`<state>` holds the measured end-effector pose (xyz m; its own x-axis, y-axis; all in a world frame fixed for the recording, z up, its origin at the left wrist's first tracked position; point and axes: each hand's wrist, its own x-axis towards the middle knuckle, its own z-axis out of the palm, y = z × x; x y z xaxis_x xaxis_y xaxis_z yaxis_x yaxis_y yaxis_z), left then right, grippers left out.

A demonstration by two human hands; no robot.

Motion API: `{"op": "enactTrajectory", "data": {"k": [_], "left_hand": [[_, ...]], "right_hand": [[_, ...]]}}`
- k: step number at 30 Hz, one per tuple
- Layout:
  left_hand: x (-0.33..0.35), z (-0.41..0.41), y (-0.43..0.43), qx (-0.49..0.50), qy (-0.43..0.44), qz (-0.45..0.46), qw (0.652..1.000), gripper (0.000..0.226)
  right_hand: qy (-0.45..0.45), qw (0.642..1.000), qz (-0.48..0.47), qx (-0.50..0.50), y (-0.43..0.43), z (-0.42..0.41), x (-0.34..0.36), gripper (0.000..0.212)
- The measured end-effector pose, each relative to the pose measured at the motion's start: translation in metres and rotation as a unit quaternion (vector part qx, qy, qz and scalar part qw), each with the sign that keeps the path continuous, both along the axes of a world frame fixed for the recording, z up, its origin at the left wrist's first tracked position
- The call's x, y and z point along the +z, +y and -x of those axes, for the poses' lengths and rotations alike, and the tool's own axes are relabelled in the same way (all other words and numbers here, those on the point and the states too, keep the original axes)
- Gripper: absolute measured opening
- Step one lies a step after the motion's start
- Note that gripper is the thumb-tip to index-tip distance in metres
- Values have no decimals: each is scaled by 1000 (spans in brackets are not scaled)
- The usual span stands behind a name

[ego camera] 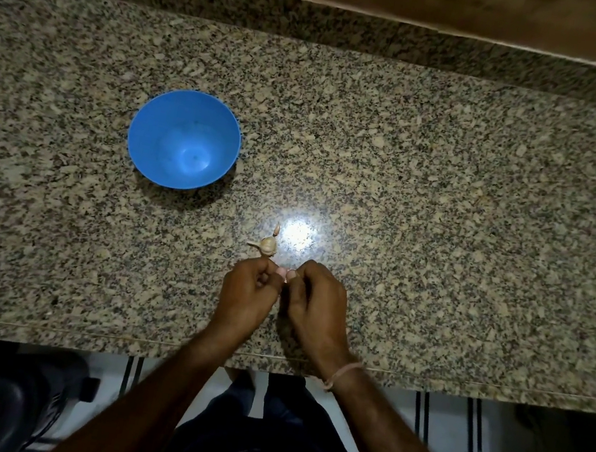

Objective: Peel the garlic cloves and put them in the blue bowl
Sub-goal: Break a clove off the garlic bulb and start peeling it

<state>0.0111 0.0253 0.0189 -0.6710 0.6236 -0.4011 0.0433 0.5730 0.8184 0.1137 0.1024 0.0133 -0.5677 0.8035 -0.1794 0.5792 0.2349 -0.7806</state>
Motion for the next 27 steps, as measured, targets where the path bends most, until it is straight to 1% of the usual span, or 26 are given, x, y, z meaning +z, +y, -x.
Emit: {"op": "enactTrajectory", "data": {"k": [1, 2, 3, 4, 5, 6, 7, 8, 9, 10, 11, 12, 13, 14, 15, 16, 17, 18, 19, 20, 21, 22, 23, 24, 25, 27], "left_hand": [[1, -1, 0, -10, 17, -8, 1000, 26], [5, -2, -1, -24, 54, -22, 998, 24], [7, -3, -2, -38, 93, -39, 994, 21], [10, -3, -3, -49, 122, -54, 990, 19], [11, -3, -3, -59, 138, -62, 987, 18], [11, -2, -4, -69, 143, -61, 985, 18], [9, -1, -3, -78, 136, -52, 986, 18], [7, 1, -3, -80, 114, -38, 990, 20], [4, 3, -3, -72, 74, -26, 994, 22], [3, 4, -2, -61, 28, -20, 998, 24], [2, 4, -3, -56, -3, -16, 998, 25], [2, 4, -4, -62, -5, -21, 998, 24], [3, 3, -5, -73, 20, -32, 997, 23], [4, 3, -7, -84, 49, -51, 994, 20], [5, 2, -9, -87, 66, -67, 992, 18], [6, 3, -10, -80, 68, -79, 991, 17], [5, 3, -10, -68, 56, -84, 993, 15], [4, 5, -10, -54, 34, -81, 995, 13], [3, 5, -9, -35, -2, -68, 997, 12], [1, 6, -8, -8, -59, -55, 997, 12], [1, 6, -6, 33, -137, -47, 989, 14], [2, 5, -4, 78, -224, -46, 970, 15], [4, 5, -3, 116, -289, -46, 949, 15], [5, 4, -3, 138, -315, -54, 938, 14], [3, 2, -4, 135, -294, -60, 944, 12], [1, 1, -8, 107, -218, -79, 967, 9]], "right_hand": [[-4, 999, 38, -1, 3, 1, 1, 32], [11, 991, 132, -27, 7, 4, 1, 33], [35, 963, 261, -60, 9, 7, 4, 33], [51, 904, 409, -111, 11, 9, 5, 32], [51, 856, 493, -143, 13, 9, 7, 30], [53, 845, 511, -148, 11, 10, 10, 30], [55, 878, 457, -132, 7, 10, 11, 31], [53, 931, 347, -98, 4, 8, 8, 33], [30, 979, 195, -51, 0, 4, 6, 34], [8, 997, 73, -9, -1, 1, 6, 34], [-7, 1000, 10, 18, -1, 0, 4, 34], [-13, 999, 13, 32, 1, 3, 5, 35], [-1, 995, 94, 22, 4, 6, 5, 35], [28, 971, 237, -27, 8, 9, 5, 35], [28, 924, 373, -79, 12, 11, 7, 35], [20, 875, 469, -121, 13, 13, 8, 33], [4, 858, 497, -130, 14, 15, 9, 31], [-3, 871, 475, -125, 13, 15, 9, 30], [-7, 913, 395, -101, 10, 13, 8, 30], [-5, 958, 278, -70, 6, 10, 7, 30], [-6, 989, 144, -36, 2, 6, 6, 30], [-3, 999, 36, -4, -3, 3, 6, 30], [8, 1000, -15, 9, -6, 3, 5, 29], [24, 1000, -10, 2, -7, 4, 3, 30], [37, 998, 42, -21, -7, 6, 4, 30], [69, 974, 197, -85, -3, 9, 4, 26]]}}
